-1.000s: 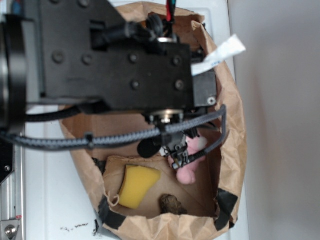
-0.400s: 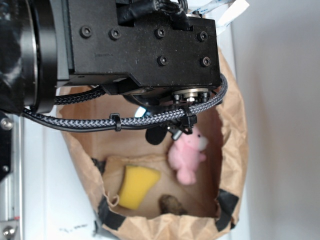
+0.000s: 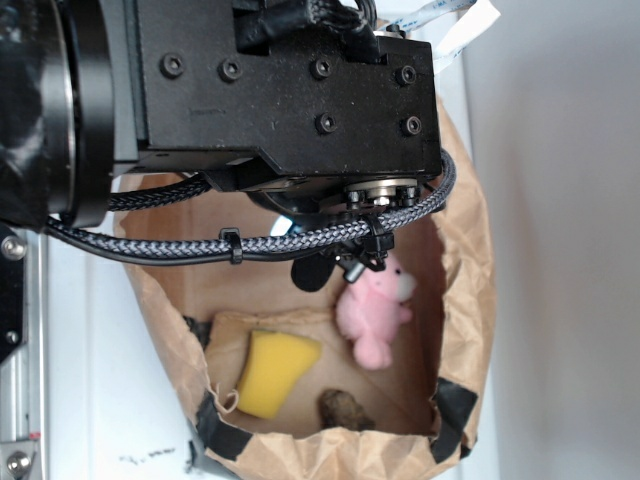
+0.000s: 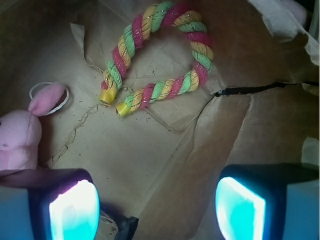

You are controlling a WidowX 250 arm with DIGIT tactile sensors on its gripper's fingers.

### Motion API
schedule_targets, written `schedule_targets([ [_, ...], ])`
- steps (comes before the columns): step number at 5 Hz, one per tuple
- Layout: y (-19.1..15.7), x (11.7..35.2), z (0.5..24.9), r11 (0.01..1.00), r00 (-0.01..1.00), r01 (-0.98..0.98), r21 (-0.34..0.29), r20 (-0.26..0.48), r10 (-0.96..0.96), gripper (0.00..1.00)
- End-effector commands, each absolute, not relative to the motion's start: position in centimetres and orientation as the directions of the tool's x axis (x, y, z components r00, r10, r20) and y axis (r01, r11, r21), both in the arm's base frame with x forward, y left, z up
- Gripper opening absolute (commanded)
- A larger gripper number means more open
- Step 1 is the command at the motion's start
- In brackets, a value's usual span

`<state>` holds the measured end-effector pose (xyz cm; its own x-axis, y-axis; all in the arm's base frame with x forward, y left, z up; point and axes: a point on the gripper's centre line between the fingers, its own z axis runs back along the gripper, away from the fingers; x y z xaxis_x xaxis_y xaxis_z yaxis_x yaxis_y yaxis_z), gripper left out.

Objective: Grab the multicolored rope.

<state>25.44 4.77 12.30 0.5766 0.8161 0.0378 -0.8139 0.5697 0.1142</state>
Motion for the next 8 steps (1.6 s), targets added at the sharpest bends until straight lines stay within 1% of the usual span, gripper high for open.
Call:
schedule_targets([
  [1,5.2,23.7,13.6,0.337,0.322,-0.934,-0.116,0.131,0.938,1.00],
  [2,7.1,25.0,12.2,0.244,0.228,-0.964,-0.105,0.141,0.963,1.00],
  [3,9.2,26.4,11.0,0.156,0.144,-0.985,-0.068,0.153,0.978,1.00],
  [4,10.8,27.6,10.5,0.091,0.080,-0.994,-0.059,0.171,0.982,1.00],
  [5,11.8,28.5,9.9,0.059,0.049,-0.997,-0.049,0.178,0.983,1.00],
  [6,11.7,28.5,9.7,0.070,0.060,-0.996,-0.056,0.177,0.982,1.00],
  [7,11.5,29.0,9.9,0.073,0.059,-0.994,-0.081,0.168,0.984,1.00],
  [8,11.3,29.5,8.6,0.068,0.056,-0.996,-0.063,0.176,0.983,1.00],
])
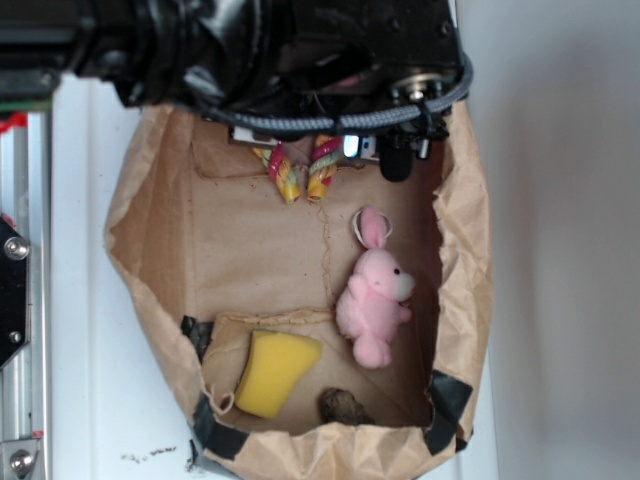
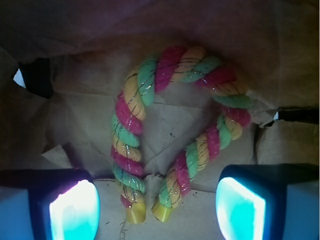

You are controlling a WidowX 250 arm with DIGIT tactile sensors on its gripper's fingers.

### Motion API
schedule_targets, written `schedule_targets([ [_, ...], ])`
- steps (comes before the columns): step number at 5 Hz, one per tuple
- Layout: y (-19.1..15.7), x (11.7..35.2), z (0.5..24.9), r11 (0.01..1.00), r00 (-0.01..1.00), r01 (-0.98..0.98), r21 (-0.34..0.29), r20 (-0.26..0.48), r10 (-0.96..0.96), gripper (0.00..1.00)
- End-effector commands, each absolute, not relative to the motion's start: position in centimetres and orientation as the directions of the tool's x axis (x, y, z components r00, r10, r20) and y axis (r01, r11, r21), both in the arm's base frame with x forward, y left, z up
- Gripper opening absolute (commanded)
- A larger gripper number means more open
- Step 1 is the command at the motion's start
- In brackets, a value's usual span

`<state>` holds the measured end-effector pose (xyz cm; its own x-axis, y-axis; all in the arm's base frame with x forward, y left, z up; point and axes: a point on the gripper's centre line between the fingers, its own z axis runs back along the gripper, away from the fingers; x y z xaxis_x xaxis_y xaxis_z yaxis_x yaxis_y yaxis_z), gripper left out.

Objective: Grab the multicolored rope.

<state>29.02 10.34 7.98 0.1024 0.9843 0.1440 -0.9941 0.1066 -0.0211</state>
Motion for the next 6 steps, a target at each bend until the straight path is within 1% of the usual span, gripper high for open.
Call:
schedule_targets([
  [1,10.8,30.7,6.0,0.073,0.070,-0.997,-0.008,0.223,0.972,1.00],
  [2,11.8,31.5,4.3,0.038,0.046,-0.999,0.035,0.270,0.962,1.00],
  [3,13.2,31.5,3.0,0.002,0.023,-0.998,0.070,0.297,0.955,1.00],
  [4,13.8,31.8,1.9,-0.020,0.012,-0.995,0.097,0.316,0.949,1.00],
  [5,13.5,32.1,1.9,-0.017,0.013,-0.996,0.090,0.324,0.946,0.02],
  [6,13.2,31.7,2.1,0.000,0.029,-0.996,0.088,0.329,0.944,0.00],
])
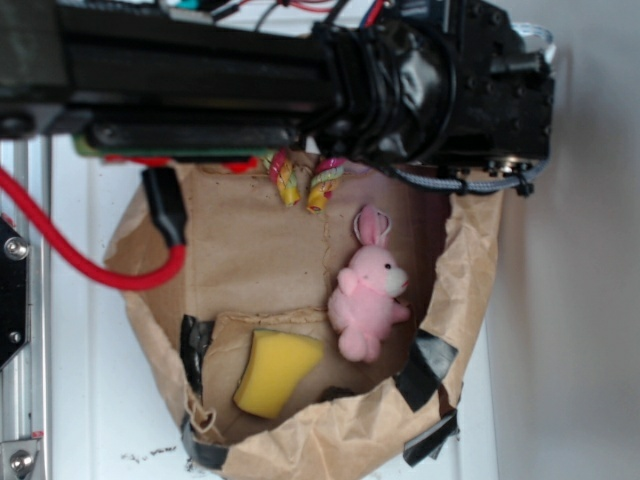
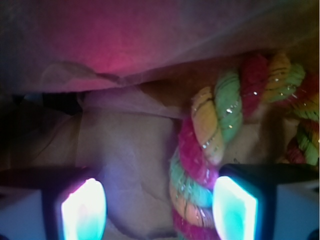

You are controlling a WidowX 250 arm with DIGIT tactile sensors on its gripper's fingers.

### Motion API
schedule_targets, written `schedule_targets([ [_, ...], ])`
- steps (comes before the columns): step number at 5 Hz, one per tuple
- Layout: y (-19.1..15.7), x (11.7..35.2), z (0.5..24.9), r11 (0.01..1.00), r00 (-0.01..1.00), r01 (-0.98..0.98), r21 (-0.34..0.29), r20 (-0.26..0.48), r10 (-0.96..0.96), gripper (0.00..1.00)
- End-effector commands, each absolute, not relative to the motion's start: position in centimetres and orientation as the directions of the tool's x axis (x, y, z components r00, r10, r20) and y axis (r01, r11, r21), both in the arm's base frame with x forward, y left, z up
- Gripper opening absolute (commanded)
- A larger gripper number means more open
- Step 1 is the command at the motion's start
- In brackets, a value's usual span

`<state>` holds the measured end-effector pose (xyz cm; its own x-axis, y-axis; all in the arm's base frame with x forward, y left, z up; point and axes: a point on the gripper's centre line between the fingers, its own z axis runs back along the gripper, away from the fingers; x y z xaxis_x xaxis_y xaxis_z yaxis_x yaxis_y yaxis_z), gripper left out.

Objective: Grab the multicolored rope.

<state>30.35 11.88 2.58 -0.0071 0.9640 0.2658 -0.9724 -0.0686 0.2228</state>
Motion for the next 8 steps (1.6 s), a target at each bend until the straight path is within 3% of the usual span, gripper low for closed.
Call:
schedule_targets([
  [1,12.94,31.55,2.14,0.017,0.049,-0.995,0.097,0.335,0.941,0.00],
  [2,12.95,31.34,2.48,0.022,0.057,-0.994,0.107,0.342,0.938,0.00],
  [3,12.95,31.34,2.48,0.022,0.057,-0.994,0.107,0.342,0.938,1.00],
  [8,13.23,31.06,2.42,0.053,0.082,-0.994,0.100,0.317,0.945,1.00],
])
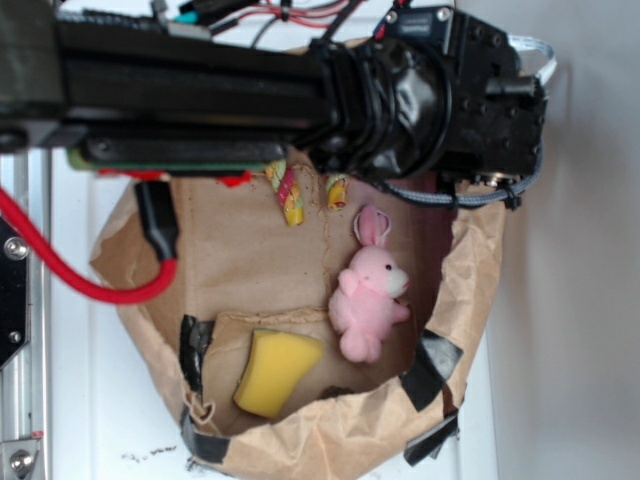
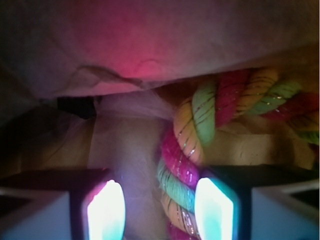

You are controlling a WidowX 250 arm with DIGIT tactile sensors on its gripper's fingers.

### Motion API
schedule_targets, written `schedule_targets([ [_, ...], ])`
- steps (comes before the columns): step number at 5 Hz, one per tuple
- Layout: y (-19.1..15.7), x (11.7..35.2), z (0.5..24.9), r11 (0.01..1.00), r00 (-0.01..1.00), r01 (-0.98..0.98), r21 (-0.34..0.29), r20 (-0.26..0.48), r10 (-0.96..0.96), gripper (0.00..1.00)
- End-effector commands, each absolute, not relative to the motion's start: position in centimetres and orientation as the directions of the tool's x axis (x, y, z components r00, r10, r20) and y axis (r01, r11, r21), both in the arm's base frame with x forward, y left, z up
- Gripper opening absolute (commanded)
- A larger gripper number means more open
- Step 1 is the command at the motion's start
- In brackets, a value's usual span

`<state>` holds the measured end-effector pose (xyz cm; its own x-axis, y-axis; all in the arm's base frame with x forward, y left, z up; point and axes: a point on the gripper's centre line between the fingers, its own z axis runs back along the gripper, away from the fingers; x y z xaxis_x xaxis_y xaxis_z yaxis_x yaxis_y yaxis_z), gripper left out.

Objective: Grab the multicolored rope.

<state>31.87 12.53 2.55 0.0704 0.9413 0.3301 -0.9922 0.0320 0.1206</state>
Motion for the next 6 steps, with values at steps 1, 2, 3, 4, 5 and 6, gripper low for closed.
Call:
schedule_targets([
  [1,13.8,30.3,2.1,0.057,0.083,-0.995,0.086,0.332,0.940,1.00],
  [2,15.2,29.1,0.6,0.063,0.093,-0.993,0.096,0.340,0.936,1.00],
  [3,15.8,28.2,-0.2,0.070,0.103,-0.992,0.108,0.345,0.933,1.00],
  [4,15.7,26.9,-0.6,0.100,0.132,-0.989,0.108,0.350,0.927,1.00],
  [5,15.7,24.9,-0.2,0.157,0.171,-0.985,0.070,0.328,0.929,1.00],
  [6,15.8,23.7,0.1,0.183,0.187,-0.982,0.044,0.319,0.929,1.00],
])
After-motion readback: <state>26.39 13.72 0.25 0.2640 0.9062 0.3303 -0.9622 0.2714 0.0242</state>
